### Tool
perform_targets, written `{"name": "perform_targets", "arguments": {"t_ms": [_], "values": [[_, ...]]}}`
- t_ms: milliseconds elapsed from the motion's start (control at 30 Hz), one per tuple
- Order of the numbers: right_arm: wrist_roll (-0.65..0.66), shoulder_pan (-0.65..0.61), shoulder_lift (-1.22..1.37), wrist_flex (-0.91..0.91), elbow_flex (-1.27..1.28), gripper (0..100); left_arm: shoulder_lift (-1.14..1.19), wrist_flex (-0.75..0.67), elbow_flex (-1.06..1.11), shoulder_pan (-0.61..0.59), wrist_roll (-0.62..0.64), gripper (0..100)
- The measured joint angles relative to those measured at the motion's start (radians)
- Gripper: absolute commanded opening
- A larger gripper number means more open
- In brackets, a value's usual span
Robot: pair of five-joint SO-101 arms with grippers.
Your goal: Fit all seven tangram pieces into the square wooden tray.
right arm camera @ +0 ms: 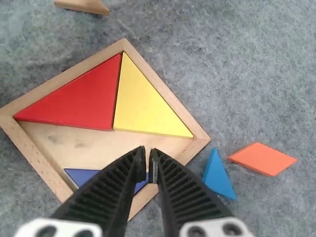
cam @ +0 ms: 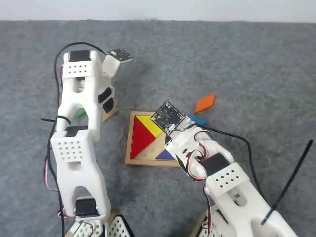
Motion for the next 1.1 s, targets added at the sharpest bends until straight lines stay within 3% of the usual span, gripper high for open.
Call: {"name": "perform_targets", "arguments": {"t_ms": [267, 567, 800, 1000, 1100], "values": [[0.000, 0.000, 0.000, 0.000, 0.000, 2.7, 0.051, -0.026, 0.000, -0.011, -0.002, 20], [0.000, 0.000, 0.000, 0.000, 0.000, 2.7, 0.144, -0.109, -0.060, -0.023, -0.006, 21], [0.000, 0.000, 0.000, 0.000, 0.000, 2.7, 0.236, -0.107, -0.219, -0.020, -0.009, 21], [0.000, 0.000, 0.000, 0.000, 0.000, 2.7, 0.316, -0.015, -0.358, -0.020, -0.005, 21], [0.000, 0.000, 0.000, 0.000, 0.000, 2.7, 0.322, -0.006, -0.377, -0.040, 0.084, 21]]}}
